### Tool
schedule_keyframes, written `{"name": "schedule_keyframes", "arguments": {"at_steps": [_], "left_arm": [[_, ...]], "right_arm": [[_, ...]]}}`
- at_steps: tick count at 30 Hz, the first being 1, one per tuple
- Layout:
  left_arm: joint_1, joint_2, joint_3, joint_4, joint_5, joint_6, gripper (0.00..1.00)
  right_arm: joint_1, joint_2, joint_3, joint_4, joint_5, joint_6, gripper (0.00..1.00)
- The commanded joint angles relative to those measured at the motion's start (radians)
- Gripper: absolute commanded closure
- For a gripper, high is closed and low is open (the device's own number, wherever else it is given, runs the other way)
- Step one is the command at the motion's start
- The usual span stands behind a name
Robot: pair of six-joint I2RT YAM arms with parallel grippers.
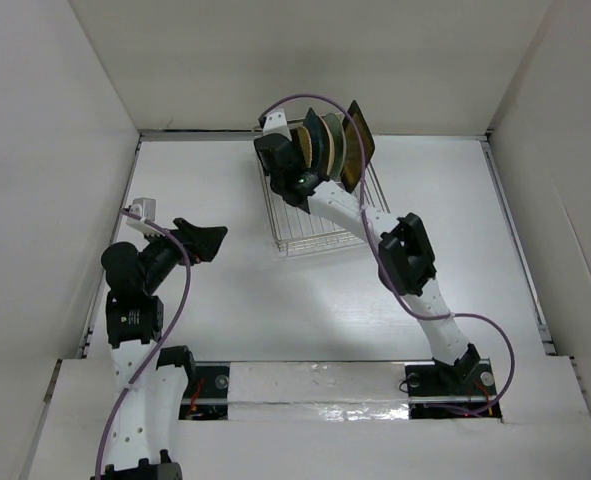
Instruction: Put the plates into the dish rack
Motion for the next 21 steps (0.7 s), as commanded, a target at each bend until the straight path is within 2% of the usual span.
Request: {"name": "schedule_keyframes", "arguments": {"at_steps": [1,2,4,8,10,14,16,17,18,19,20,21], "left_arm": [[-0.005,0.000,-0.002,0.025,-0.006,0.017,0.01],[-0.005,0.000,0.001,0.019,-0.013,0.019,0.01],[-0.005,0.000,0.001,0.017,-0.021,0.021,0.01],[-0.005,0.011,0.003,0.022,-0.024,0.019,0.01],[-0.005,0.018,0.004,0.026,-0.020,0.019,0.01],[-0.005,0.026,0.035,0.025,0.003,0.014,0.01],[-0.005,0.012,0.049,0.040,0.005,-0.013,0.01],[-0.005,-0.004,0.064,0.077,0.020,-0.033,0.01],[-0.005,-0.012,0.073,0.094,0.026,-0.068,0.01],[-0.005,-0.018,0.086,0.107,0.031,-0.082,0.01],[-0.005,-0.029,0.116,0.123,0.032,-0.091,0.01],[-0.005,-0.034,0.132,0.124,0.032,-0.105,0.01]], "right_arm": [[0.012,-0.114,-0.011,0.069,-0.021,0.047,0.36],[0.012,-0.158,-0.023,0.065,-0.035,0.053,0.30],[0.012,-0.214,-0.068,0.068,-0.063,0.069,0.25],[0.012,-0.379,-0.184,0.065,-0.107,0.092,0.22],[0.012,-0.513,-0.272,0.097,-0.142,0.109,0.22],[0.012,-0.772,-0.540,0.144,-0.202,0.165,0.22],[0.012,-0.955,-0.748,0.221,-0.248,0.214,0.38],[0.012,-1.023,-0.822,0.244,-0.264,0.234,0.52],[0.012,-1.091,-0.973,0.265,-0.297,0.277,0.88],[0.012,-1.160,-1.043,0.297,-0.311,0.300,0.99],[0.012,-1.291,-1.106,0.307,-0.317,0.319,1.00],[0.012,-1.356,-1.222,0.316,-0.330,0.351,1.00]]}}
